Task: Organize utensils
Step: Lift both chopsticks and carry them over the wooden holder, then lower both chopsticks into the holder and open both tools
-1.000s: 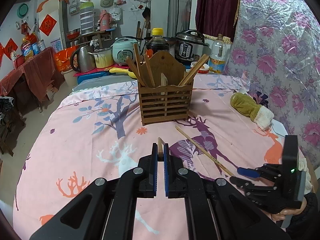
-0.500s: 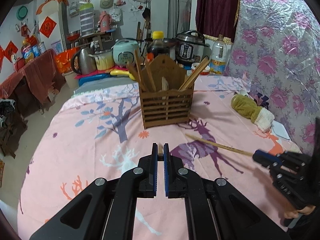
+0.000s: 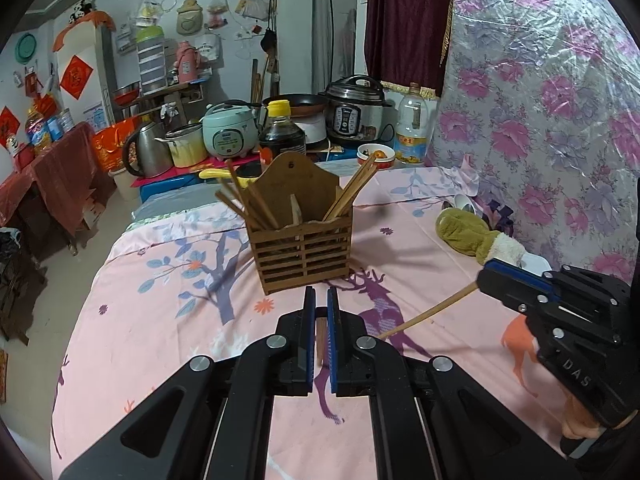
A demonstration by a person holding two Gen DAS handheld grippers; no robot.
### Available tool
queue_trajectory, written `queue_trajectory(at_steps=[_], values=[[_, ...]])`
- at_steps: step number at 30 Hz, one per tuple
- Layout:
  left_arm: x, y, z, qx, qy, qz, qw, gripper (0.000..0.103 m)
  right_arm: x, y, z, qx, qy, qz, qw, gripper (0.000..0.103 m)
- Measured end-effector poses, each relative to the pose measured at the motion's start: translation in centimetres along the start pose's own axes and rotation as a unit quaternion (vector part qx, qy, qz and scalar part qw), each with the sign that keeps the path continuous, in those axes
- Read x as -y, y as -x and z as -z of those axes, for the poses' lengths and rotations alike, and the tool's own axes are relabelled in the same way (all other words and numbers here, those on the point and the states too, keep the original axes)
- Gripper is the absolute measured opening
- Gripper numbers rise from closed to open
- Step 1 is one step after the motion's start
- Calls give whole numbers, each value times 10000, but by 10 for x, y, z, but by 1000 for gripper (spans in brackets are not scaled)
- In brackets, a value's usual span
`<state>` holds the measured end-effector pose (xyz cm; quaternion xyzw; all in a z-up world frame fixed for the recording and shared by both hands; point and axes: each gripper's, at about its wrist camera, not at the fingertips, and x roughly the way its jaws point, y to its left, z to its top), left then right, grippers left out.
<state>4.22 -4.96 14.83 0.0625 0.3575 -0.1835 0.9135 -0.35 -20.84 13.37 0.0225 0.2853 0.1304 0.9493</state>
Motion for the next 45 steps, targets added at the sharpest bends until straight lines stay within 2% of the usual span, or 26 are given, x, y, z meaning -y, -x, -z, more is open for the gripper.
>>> queue_trajectory(at_steps=[10,21,26,31,33,34,36,37,39,42,44,45], values=[[-4,-7,-59,174,-43,-42,9998,6,-1,-12,-55,214,-39,-46,9998,6],[-32,-2,-151,940,374,-184,9947,6,12,-23,-132,809,-321,16,9962,6],[-49,-35,-169,1024,607,-270,9925,6,17,-53,-147,876,-393,219,9951,6],[-67,-97,-154,638,840,-149,9943,7,23,-105,-134,460,-510,260,9973,8],[-72,-117,-143,360,904,-258,9949,21,28,-132,-122,138,-529,366,9978,11],[-74,-122,-138,300,926,-267,9949,33,30,-137,-119,89,-583,388,9975,11],[-79,-120,-131,343,955,-307,9944,50,36,-132,-116,147,-722,214,9971,12],[-81,-116,-128,398,963,-362,9939,53,37,-128,-116,198,-735,191,9969,13],[-86,-105,-123,506,1043,-420,9924,68,39,-112,-119,378,-710,212,9965,23],[-93,-89,-115,619,1214,-413,9898,79,39,-89,-118,609,-726,232,9952,36],[-95,-79,-109,634,1301,-414,9886,82,37,-77,-113,685,-729,242,9947,39],[-96,-73,-104,646,1331,-399,9882,82,36,-71,-110,702,-736,255,9945,44]])
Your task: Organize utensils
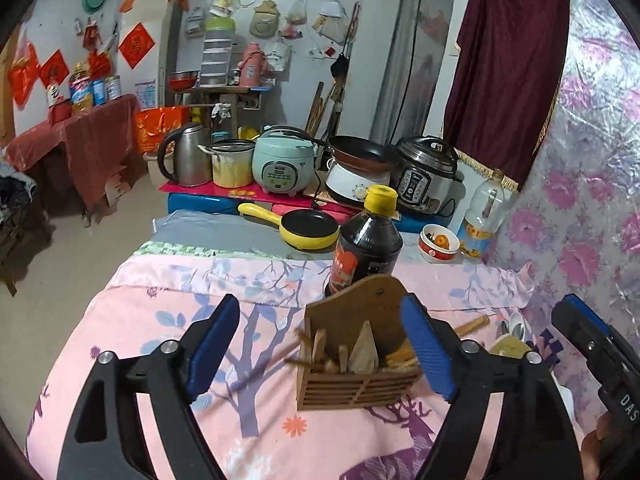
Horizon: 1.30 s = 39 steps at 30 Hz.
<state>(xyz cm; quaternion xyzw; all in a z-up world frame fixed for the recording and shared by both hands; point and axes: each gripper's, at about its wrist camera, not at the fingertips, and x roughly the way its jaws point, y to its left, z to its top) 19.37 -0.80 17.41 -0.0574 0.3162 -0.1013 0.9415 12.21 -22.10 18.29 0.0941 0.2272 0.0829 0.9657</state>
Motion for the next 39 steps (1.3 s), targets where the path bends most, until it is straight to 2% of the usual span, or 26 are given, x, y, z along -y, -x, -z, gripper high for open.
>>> queue_trajectory(at_steps=[3,10,15,21,26,29,34,39], values=[[-4,21,15,34,44,-8,10000,87,1,16,11,40,-119,14,9999,51],[-9,66,58,293,183,-142,9993,96,5,49,46,34,-441,-73,9990,57],[-3,79,86,548,72,-440,9975,97,1,62,73,165,-371,185,9990,65],[1,66,120,674,-42,-743,9949,97,3,57,100,187,-214,539,9981,70],[-1,41,143,311,-255,-1047,9937,97,7,45,114,7,-200,629,9978,70],[1,36,152,258,-410,-1217,9914,97,4,44,120,-3,-84,730,9973,74],[0,38,160,287,-466,-1340,9895,97,4,49,130,52,-22,786,9969,77],[-10,42,160,242,-200,-1306,9909,97,3,49,142,50,95,973,9952,82]])
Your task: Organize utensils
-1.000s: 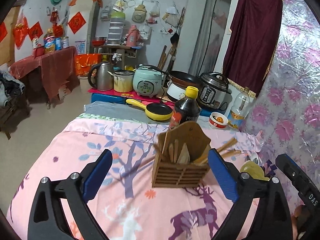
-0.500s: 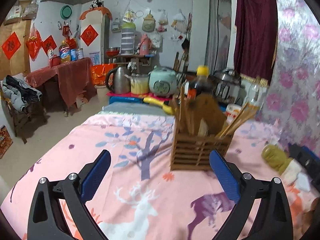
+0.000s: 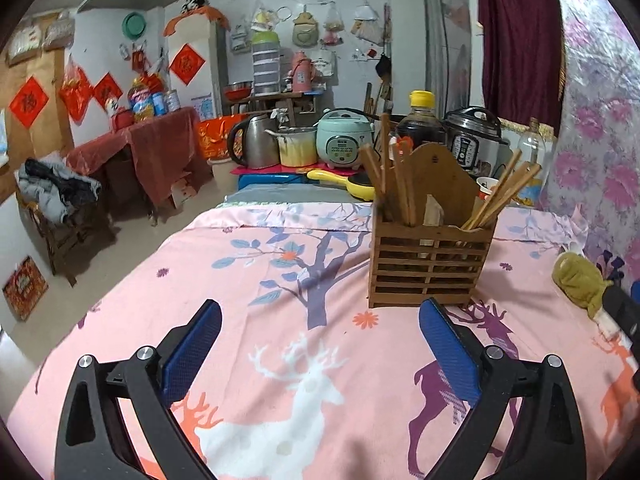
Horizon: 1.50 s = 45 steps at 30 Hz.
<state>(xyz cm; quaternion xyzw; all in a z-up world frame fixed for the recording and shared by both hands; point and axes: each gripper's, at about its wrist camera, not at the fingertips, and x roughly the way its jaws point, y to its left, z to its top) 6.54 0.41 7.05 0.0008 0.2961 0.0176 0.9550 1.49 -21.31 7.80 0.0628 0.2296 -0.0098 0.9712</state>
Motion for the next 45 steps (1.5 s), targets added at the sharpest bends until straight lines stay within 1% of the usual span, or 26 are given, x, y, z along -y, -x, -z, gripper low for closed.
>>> queue_trajectory(at_steps=[4,9,18,25,37,45], values=[[-9,3,2,6,189,92,9998,97,-1,-7,3,-150,-17,-63,9999,83],[-6,8,1,111,104,26,9999,97,-9,-12,8,-250,127,-20,9996,83],[2,9,3,161,-75,-22,9998,97,-9,-13,9,-236,61,-15,9997,86],[5,11,4,208,-171,25,9996,97,-8,-12,9,-237,50,-19,9997,87],[7,11,3,243,-192,32,9995,97,-10,-16,11,-365,89,77,9993,89],[7,9,5,237,-239,-14,9994,97,-12,-12,10,-270,176,176,9993,89]])
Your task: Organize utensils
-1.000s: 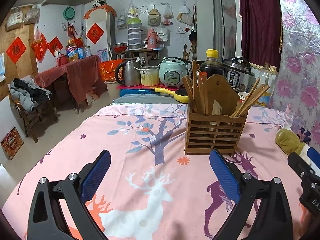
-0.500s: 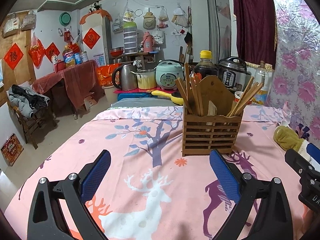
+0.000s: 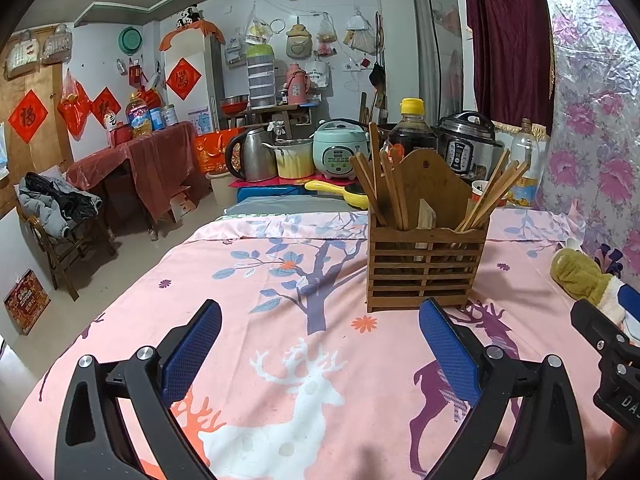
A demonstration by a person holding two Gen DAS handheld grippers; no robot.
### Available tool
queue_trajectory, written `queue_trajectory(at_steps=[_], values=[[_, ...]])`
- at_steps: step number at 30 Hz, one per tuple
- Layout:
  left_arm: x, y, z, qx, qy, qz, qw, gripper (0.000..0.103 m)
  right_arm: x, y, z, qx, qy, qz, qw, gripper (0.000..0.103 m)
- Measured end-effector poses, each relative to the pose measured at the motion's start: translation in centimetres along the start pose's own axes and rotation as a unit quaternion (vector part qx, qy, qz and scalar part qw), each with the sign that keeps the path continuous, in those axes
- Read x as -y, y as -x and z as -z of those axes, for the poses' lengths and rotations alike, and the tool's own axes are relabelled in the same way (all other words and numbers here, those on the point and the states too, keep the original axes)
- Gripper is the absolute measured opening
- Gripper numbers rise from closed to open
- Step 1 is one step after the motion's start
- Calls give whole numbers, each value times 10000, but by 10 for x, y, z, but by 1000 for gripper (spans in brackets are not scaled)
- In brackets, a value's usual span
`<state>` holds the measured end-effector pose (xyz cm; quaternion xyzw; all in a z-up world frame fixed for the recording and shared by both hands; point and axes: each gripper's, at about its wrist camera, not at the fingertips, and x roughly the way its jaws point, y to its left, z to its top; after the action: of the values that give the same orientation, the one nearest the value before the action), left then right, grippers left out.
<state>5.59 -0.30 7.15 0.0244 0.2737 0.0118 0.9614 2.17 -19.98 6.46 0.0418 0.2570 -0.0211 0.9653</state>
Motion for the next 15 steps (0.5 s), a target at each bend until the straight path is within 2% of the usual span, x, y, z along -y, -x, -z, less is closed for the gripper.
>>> queue_trajectory(at_steps=[15], values=[[0,-2,4,-21,-45,-47,10000,97,1,0,-1,11,-14,109,9999,90]])
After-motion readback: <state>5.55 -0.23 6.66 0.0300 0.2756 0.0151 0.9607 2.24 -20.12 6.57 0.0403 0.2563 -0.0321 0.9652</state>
